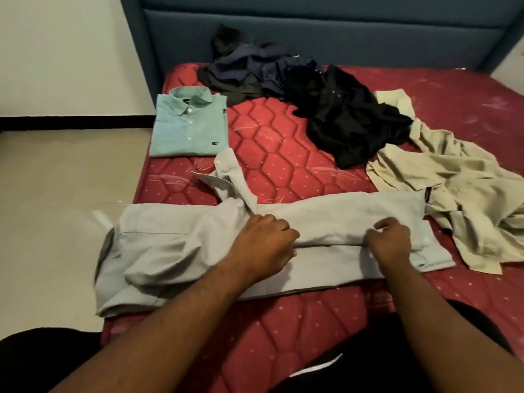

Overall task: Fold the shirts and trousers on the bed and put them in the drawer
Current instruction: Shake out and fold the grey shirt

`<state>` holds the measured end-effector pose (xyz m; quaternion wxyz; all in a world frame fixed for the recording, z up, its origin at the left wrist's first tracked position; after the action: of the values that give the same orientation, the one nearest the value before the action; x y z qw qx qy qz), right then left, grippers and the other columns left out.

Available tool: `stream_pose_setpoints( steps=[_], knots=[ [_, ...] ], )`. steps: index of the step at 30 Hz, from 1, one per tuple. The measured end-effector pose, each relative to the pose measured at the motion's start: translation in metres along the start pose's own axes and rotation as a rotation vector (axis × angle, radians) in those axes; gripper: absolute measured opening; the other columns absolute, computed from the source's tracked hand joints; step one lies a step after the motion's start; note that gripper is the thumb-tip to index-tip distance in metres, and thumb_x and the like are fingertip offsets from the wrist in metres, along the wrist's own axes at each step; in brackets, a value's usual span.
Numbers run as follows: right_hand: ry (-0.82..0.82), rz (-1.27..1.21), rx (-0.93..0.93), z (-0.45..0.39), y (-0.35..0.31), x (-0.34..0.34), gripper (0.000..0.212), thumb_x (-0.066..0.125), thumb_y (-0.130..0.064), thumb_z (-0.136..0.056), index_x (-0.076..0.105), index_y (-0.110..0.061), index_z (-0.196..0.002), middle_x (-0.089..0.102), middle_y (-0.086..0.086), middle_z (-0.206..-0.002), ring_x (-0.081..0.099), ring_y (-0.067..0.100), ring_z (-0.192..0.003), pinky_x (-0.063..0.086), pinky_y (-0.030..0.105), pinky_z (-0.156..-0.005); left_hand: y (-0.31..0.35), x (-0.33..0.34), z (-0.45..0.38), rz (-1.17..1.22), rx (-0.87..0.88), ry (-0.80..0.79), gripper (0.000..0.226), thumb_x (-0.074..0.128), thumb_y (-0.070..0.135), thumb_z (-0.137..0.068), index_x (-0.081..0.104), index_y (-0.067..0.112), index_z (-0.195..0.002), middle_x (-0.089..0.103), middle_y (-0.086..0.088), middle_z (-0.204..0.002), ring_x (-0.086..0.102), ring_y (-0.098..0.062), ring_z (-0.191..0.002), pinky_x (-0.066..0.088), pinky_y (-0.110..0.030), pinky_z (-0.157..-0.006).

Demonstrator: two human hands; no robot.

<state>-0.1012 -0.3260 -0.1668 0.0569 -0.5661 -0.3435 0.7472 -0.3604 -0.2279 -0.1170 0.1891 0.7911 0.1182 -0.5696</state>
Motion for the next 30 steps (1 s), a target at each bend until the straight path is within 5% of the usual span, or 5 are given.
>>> stream_pose_setpoints(
  steps=[4, 10, 22, 26, 30],
  knots=[
    [0.048, -0.803, 0.664, -0.030, 0.069, -0.003, 0.029, 0.064, -0.007, -0.076, 0.046, -0.011, -0.098, 0.057, 0.013, -0.112, 0.060, 0.028, -0.087, 0.053, 0.043, -0.084, 0.014, 0.049, -0.034, -0.133, -0.135, -0.258, 0.031, 0.053, 0.032, -0.088, 0.056, 0.023, -0.118, 0.054, -0.002, -0.118, 0.051, -0.028, -0.111, 0.040, -0.038, -0.085],
    [0.199, -1.229, 0.486, -0.055, 0.045, -0.024, 0.043, 0.058, 0.009, -0.084, 0.053, -0.020, -0.115, 0.064, 0.008, -0.086, 0.059, 0.020, -0.068, 0.051, 0.031, -0.055, 0.001, 0.054, -0.067, 0.053, -0.091, -0.171, 0.032, 0.043, 0.024, -0.086, 0.069, 0.013, -0.099, 0.067, -0.008, -0.098, 0.063, -0.029, -0.092, 0.052, -0.040, -0.074],
    [0.446, -0.684, 0.044, -0.070, 0.042, -0.052, 0.037, 0.055, -0.001, -0.073, 0.049, -0.022, -0.103, 0.056, 0.008, -0.095, 0.057, 0.022, -0.082, 0.050, 0.035, -0.078, 0.014, 0.092, -0.042, 0.103, -0.081, -0.217, 0.047, 0.047, 0.048, -0.077, 0.065, 0.021, -0.111, 0.061, -0.003, -0.114, 0.058, -0.026, -0.104, 0.050, -0.038, -0.085],
    [0.344, -0.443, 0.344, -0.069, 0.059, -0.046, 0.052, 0.058, -0.004, -0.081, 0.046, -0.015, -0.130, 0.043, 0.017, -0.134, 0.051, 0.037, -0.115, 0.045, 0.037, -0.092, 0.007, 0.093, -0.055, 0.092, -0.175, -0.303, 0.064, 0.031, 0.066, -0.079, 0.060, 0.026, -0.120, 0.058, 0.002, -0.125, 0.054, -0.024, -0.117, 0.045, -0.039, -0.095],
    [0.400, -0.087, -0.317, -0.051, 0.001, -0.039, 0.039, 0.065, -0.020, -0.084, 0.058, -0.013, -0.121, 0.056, 0.014, -0.125, 0.049, 0.036, -0.118, 0.038, 0.047, -0.095, 0.022, 0.089, -0.088, 0.038, -0.147, -0.241, 0.064, 0.026, 0.056, -0.092, 0.043, 0.024, -0.144, 0.033, -0.005, -0.156, 0.028, -0.029, -0.143, 0.024, -0.047, -0.115]
  ],
)
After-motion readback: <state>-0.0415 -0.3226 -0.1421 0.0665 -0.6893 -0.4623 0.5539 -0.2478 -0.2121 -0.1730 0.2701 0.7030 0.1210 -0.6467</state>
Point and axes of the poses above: each hand's wrist, its own z-axis away from the middle knuckle, its own x-axis out of the palm, y = z × x, the point moved 5 cm from there along -z, towards the middle knuckle
